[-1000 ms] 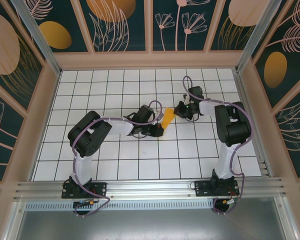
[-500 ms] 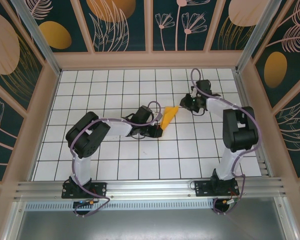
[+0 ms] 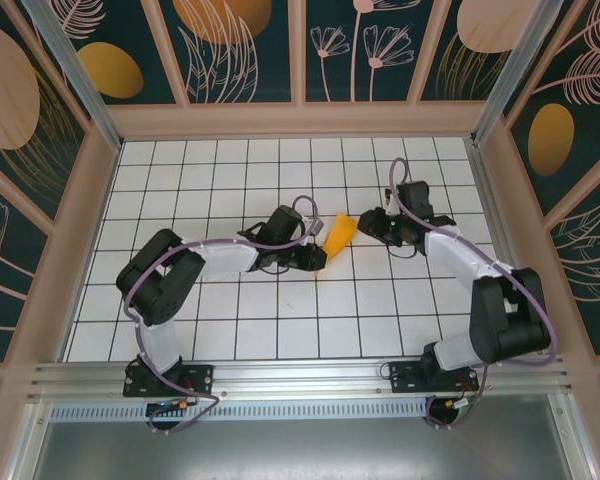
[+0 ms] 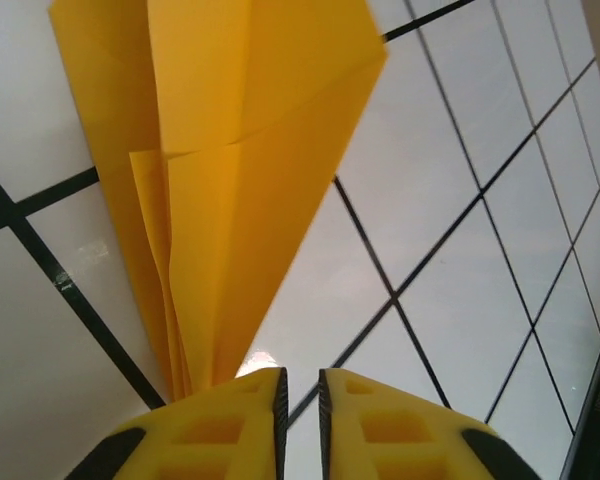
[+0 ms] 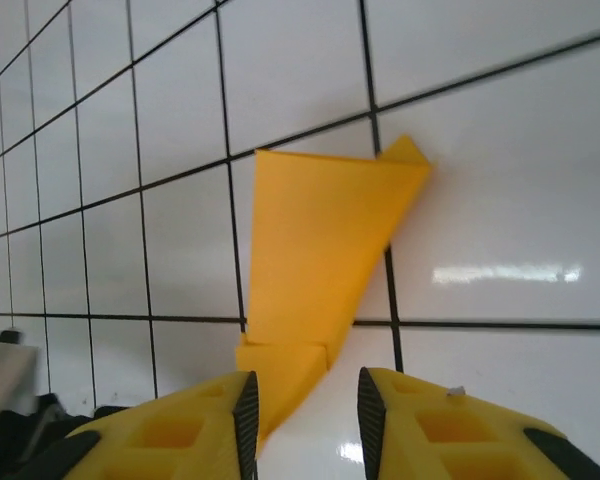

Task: Fold a paper plane with a square sheet of paper (fold left side to right side)
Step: Fold the wing for the fifth time at the center of the table, then move the paper plane to the center of the table.

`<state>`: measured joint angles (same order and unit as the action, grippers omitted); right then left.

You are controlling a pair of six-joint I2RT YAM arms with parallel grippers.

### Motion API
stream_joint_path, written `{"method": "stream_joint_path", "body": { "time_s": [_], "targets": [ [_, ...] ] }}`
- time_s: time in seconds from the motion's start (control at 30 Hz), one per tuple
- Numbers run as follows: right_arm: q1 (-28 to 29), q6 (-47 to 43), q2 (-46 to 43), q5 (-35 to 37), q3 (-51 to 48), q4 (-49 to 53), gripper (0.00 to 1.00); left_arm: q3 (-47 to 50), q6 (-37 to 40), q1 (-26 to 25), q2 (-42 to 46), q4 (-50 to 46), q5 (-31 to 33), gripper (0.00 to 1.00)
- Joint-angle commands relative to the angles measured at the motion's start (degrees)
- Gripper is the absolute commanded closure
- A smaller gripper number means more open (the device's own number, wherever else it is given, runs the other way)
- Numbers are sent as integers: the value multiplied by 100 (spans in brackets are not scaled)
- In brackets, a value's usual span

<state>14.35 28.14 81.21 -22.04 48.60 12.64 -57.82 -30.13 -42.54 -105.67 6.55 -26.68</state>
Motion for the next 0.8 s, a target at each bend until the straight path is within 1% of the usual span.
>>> {"method": "stream_joint_path", "body": {
  "time_s": [0.0,0.03,0.07,0.17,0.23,0.3,0.43,0.47,0.5,0.57,0.63,0.67,0.7,0.77],
  "targets": [
    [68,384,-375,200,-188,170,62,122,44,7,694,-239,569,68],
    [170,500,-387,206,-226,155,60,173,43,16,923,-254,824,63],
    [299,619,-355,266,-241,151,57,175,14,12,1086,-270,1133,61],
    [674,916,-72,595,-238,90,51,512,-150,15,1447,-180,1860,57],
    [803,1105,191,580,-261,-129,50,623,-253,17,1612,-137,2160,55],
    [917,1224,482,572,-168,-300,50,709,-300,15,1738,-101,2323,55],
    [1150,1274,1140,688,210,-306,51,773,-262,15,1917,-229,2501,54],
    [1184,1281,1255,669,258,-329,54,802,-248,18,1963,-262,2555,54],
    [1208,1288,1373,641,311,-361,60,835,-250,12,2011,-274,2601,54],
    [1252,1285,1497,614,373,-367,73,915,-256,17,2135,-292,2724,54],
    [1290,1218,1469,565,380,-359,90,981,-261,17,2264,-318,2880,53],
    [1298,1160,1418,557,378,-348,96,997,-256,18,2314,-336,2939,53],
    [1301,1085,1333,527,356,-343,100,1027,-257,11,2369,-345,3014,53],
    [1294,862,1138,426,297,-325,100,1041,-239,14,2454,-384,3123,53]
  ]
}}
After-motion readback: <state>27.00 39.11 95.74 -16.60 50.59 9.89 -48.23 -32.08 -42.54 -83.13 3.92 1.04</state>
